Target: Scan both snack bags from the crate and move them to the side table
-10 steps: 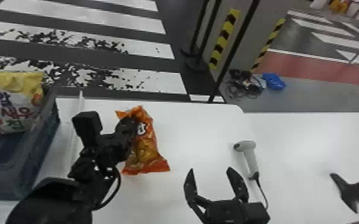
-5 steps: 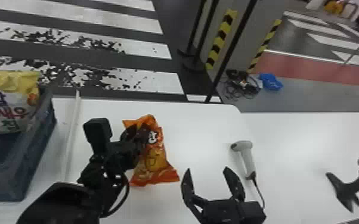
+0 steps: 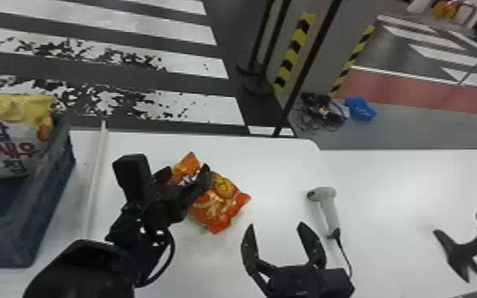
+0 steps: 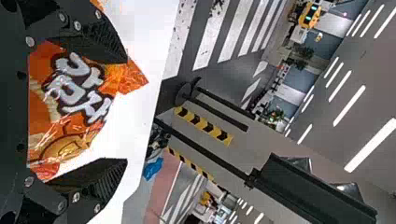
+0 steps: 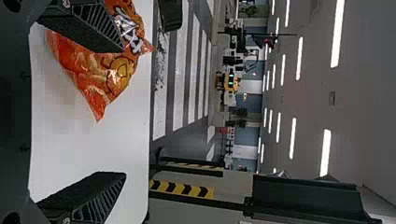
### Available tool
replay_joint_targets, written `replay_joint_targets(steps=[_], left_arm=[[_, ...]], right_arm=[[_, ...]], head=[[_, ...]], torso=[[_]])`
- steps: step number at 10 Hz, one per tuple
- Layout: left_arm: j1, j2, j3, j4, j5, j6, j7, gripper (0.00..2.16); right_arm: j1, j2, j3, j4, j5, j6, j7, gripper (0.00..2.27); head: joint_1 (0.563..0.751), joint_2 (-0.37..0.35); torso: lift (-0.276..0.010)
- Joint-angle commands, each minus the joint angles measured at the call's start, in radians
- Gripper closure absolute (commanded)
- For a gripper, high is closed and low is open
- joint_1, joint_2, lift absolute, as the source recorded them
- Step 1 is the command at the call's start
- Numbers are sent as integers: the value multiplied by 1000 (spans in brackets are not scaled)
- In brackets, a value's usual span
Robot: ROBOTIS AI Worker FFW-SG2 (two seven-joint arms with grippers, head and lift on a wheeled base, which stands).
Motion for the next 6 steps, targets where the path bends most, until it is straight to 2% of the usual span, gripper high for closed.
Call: replay_joint_targets(steps=[1,3,4,5,6], left_arm=[[22,-3,-1,-67,-52,23,-1,26],[87,-3,5,-250,-204,57,1,26],[125,15,12,-347,-283,60,2,26],[166,61,32,-434,-359,57,5,26],[208,106,65,-512,-405,57,8,26]], right_arm=[[0,0,-1,1,-2,-1,0,46],[-4,0,-1,5,-2,-1,0,46],[-12,0,0,8,-2,2,2,46],[-20,0,3,12,-2,2,2,46],[-26,0,9,15,-2,5,3,46]], head=[[695,-350],[695,-350],[695,-350],[695,-350],[695,-350]], torso=[[-99],[-99],[-99],[-99],[-99]])
